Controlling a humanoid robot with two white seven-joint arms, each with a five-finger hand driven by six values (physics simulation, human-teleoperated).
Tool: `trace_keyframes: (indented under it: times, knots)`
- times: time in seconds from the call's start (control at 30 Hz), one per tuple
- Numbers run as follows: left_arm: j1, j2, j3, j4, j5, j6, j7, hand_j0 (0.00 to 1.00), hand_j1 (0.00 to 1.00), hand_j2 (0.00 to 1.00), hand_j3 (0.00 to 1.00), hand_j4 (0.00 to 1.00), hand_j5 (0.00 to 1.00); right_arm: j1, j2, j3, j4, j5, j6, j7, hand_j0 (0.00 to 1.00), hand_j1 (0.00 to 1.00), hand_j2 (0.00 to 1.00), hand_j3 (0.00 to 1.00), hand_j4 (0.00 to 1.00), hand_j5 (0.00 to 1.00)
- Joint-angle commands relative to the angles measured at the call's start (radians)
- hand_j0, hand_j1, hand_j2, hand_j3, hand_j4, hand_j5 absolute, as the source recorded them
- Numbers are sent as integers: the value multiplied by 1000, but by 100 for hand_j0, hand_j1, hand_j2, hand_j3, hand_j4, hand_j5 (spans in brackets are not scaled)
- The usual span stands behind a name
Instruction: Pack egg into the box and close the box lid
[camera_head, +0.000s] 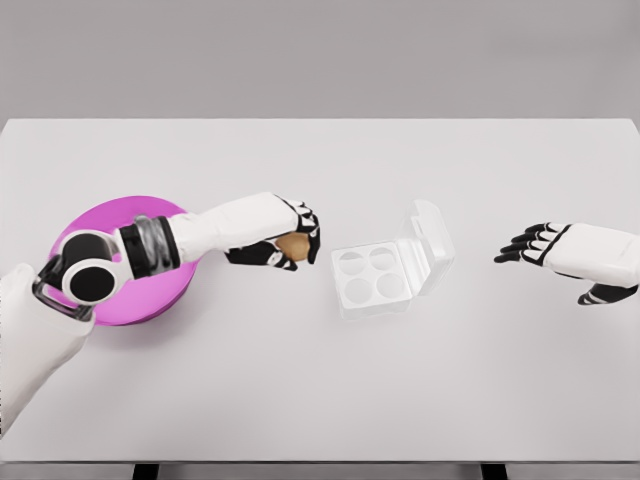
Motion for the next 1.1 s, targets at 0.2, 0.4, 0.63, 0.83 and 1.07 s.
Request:
trace_keyframes:
  times: [0.2, 0.4, 0.63, 0.83, 1.07]
  knots:
    - [-15, -63, -29, 26, -12, 4, 1, 32, 32, 32, 32, 32, 32, -17, 21, 9, 94, 9, 3, 0, 100, 100, 100, 100, 100, 100]
    - [-28, -100, -49, 54, -19, 4, 1, 32, 32, 32, 32, 32, 32, -63, 76, 15, 145, 69, 3, 0, 100, 100, 100, 100, 100, 100]
    - [-28, -150, -51, 87, -62, 2, 1, 32, 32, 32, 32, 32, 32, -166, 99, 137, 197, 72, 3, 0, 100, 100, 100, 100, 100, 100]
    - [-48, -172, -81, 98, -62, 4, 1, 33, 33, 33, 33, 33, 33, -166, 98, 130, 179, 69, 3, 0, 100, 100, 100, 100, 100, 100]
    - [-64, -213, -95, 153, -62, 4, 1, 34, 34, 34, 34, 34, 34, -166, 99, 133, 174, 69, 3, 0, 100, 100, 100, 100, 100, 100]
